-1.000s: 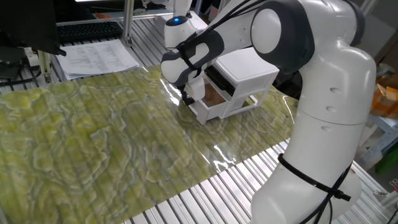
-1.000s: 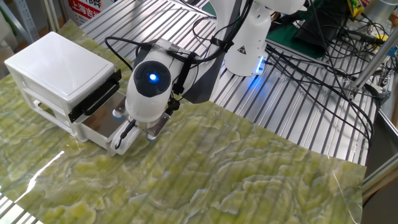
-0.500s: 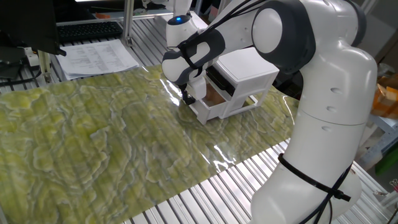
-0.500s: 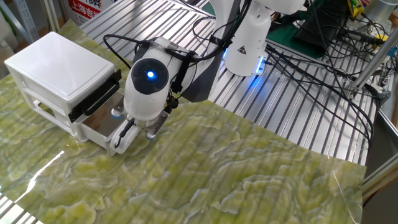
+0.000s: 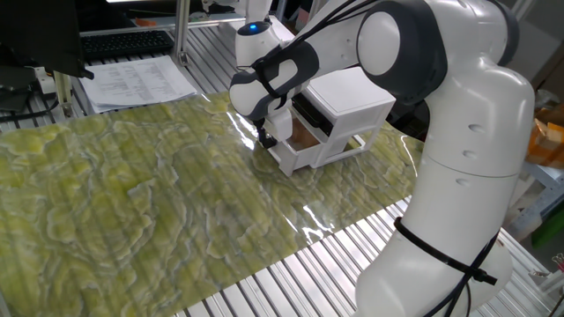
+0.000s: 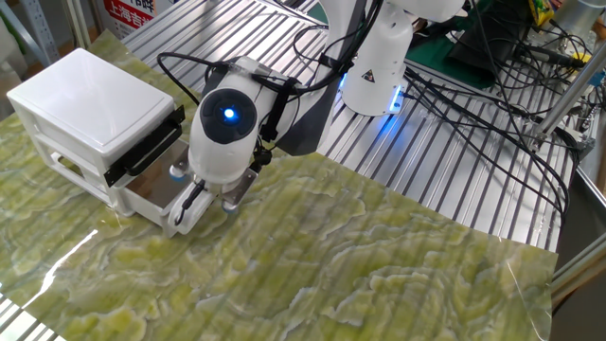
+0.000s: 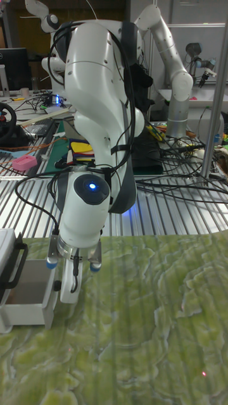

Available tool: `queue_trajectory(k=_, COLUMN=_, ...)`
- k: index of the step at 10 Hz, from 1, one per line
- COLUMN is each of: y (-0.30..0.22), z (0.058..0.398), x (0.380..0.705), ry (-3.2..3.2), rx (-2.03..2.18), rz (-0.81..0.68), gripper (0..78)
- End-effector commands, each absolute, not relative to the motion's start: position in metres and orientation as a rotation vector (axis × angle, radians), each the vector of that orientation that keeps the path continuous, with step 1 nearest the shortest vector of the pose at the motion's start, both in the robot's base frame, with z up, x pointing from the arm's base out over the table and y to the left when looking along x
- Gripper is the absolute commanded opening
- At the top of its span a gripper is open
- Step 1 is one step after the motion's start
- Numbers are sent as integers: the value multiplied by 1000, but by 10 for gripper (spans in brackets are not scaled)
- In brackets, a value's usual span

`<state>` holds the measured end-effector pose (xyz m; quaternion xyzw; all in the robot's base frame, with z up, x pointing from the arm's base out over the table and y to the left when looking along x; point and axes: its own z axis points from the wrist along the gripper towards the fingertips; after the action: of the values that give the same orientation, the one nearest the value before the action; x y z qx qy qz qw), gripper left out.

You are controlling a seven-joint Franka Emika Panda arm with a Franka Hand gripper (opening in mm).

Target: Grasp the handle and close the drawer

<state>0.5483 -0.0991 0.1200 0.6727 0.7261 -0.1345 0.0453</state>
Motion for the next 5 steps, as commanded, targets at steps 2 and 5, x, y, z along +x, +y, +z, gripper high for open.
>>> queue_trajectory(k=2, y=-112, z=119, x=544, ry=2252, rx=2027, rz=-401, gripper=11)
queue_trajectory(k=5, y=-118, z=117, x=543, ry=2267, rx=2015, rz=-397, gripper=11)
